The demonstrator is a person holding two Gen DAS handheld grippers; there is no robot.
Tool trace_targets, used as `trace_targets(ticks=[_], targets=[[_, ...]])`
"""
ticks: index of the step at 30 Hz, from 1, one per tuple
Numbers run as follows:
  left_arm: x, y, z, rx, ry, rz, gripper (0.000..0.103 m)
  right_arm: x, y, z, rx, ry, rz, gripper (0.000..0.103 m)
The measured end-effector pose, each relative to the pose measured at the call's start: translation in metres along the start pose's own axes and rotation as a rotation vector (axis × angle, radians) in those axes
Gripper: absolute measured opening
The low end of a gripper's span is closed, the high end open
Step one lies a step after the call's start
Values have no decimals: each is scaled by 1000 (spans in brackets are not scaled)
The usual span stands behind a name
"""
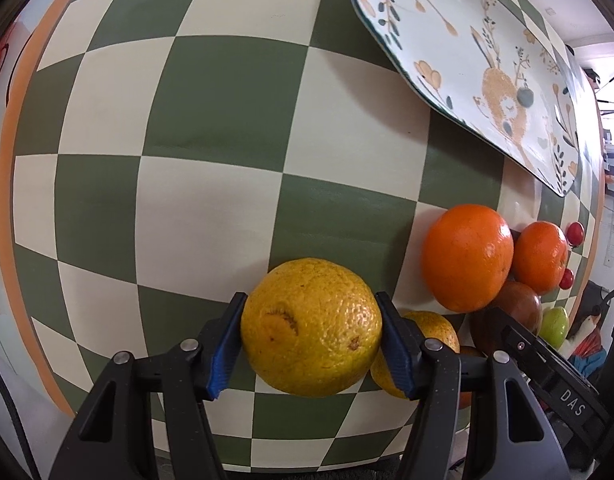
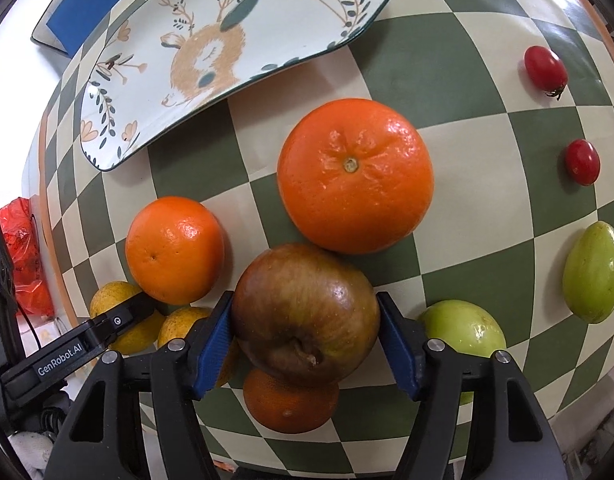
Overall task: Organize fruits
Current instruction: 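Carry both fruits onto the floral plate and open both tools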
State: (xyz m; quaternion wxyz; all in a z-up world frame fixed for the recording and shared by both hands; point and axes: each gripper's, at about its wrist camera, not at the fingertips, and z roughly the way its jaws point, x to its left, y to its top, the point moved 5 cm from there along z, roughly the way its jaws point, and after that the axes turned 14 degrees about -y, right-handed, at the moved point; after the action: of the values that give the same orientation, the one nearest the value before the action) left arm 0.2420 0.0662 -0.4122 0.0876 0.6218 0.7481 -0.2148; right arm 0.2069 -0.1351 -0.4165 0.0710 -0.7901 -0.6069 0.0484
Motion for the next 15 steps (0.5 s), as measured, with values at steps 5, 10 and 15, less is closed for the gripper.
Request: trace_targets(ticks=[5,10,15], targets=[[-20,0,-33,-25,-31,22,59,1,-7,-16,-25,41,-2,70],[-57,26,-75,-85,-99,35,59,-7,1,-62,-80,126,-14,70],[-101,77,-79,-114,-147,58,59,-9,53,-107,-156,158,-62,70]])
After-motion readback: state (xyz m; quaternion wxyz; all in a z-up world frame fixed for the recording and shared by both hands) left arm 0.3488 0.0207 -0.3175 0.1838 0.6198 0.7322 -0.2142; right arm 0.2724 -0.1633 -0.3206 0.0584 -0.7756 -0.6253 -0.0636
